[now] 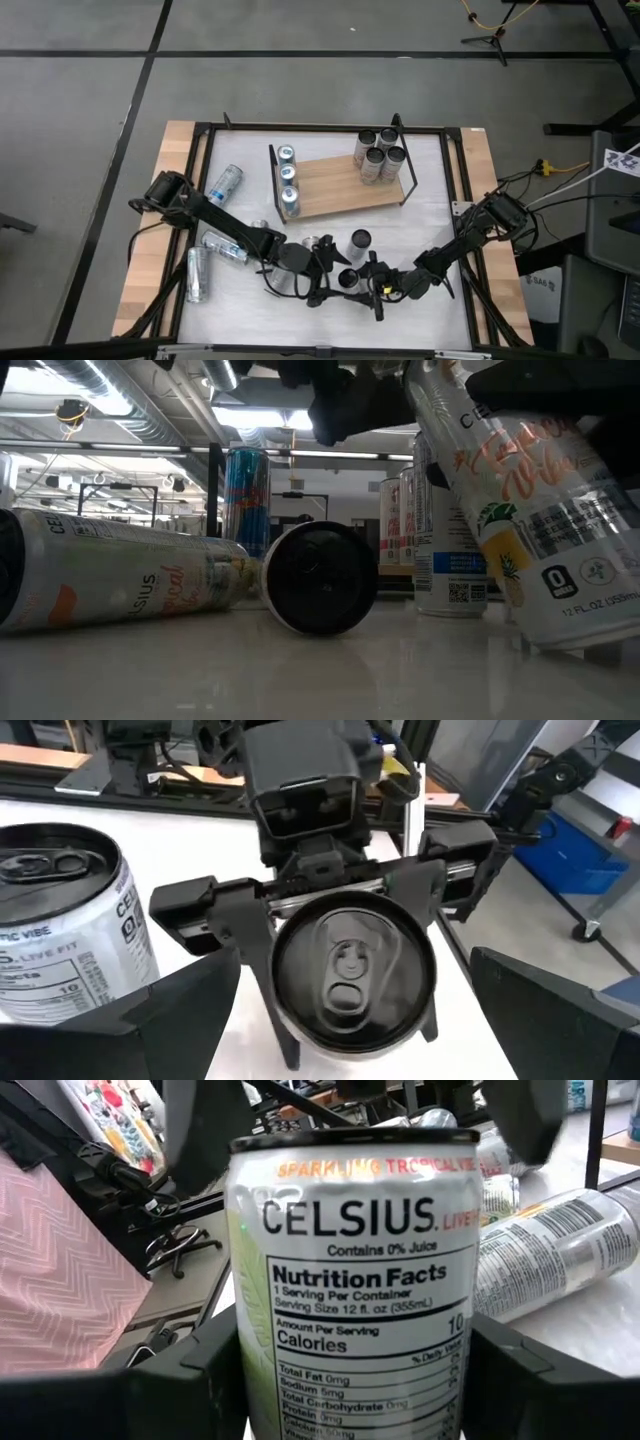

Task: Place canned beverage on shelf
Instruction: Put the white-yellow soda can on the shelf

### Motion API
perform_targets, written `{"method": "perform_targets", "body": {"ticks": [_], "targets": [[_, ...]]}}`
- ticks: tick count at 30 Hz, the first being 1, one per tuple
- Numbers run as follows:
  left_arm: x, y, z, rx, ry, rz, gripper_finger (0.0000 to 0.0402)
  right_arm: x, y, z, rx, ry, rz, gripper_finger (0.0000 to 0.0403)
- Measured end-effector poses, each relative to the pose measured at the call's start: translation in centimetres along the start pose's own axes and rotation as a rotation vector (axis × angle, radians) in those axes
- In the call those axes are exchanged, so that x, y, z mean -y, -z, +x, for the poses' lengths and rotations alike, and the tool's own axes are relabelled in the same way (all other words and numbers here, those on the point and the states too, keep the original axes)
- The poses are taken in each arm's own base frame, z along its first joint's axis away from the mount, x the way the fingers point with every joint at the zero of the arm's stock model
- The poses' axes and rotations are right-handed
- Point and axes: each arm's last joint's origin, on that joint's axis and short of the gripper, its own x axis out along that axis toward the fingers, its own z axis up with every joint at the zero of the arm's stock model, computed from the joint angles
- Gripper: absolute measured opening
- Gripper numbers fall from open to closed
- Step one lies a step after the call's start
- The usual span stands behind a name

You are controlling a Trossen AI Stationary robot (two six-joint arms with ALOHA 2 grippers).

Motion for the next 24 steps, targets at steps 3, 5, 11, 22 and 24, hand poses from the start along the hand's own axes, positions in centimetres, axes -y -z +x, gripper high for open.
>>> {"method": "perform_targets", "body": {"ticks": [3,5,11,22,24], "targets": [[0.0,0.0,0.0,0.005,0.001,-0.001,0.0388,-0.4,-0.2,0.3,0.007,-0.004,-0.038,0.0248],[0.0,0.0,0.0,0.005,0.001,-0.001,0.0388,-0.8,-0.5,0.7,0.008,-0.005,-0.077,0.0248],[0.1,0.0,0.0,-0.004,0.045,-0.002,0.0388,-1.5,-1.3,1.8,0.008,0.01,-0.116,0.0248],[0.5,0.1,-0.1,-0.015,0.069,0.002,0.0388,-1.7,-1.5,2.0,0.014,0.006,-0.075,0.0248],[0.5,0.1,-0.1,-0.015,0.069,0.003,0.0388,-1.7,-1.5,2.0,0.013,0.005,-0.074,0.0248]]}}
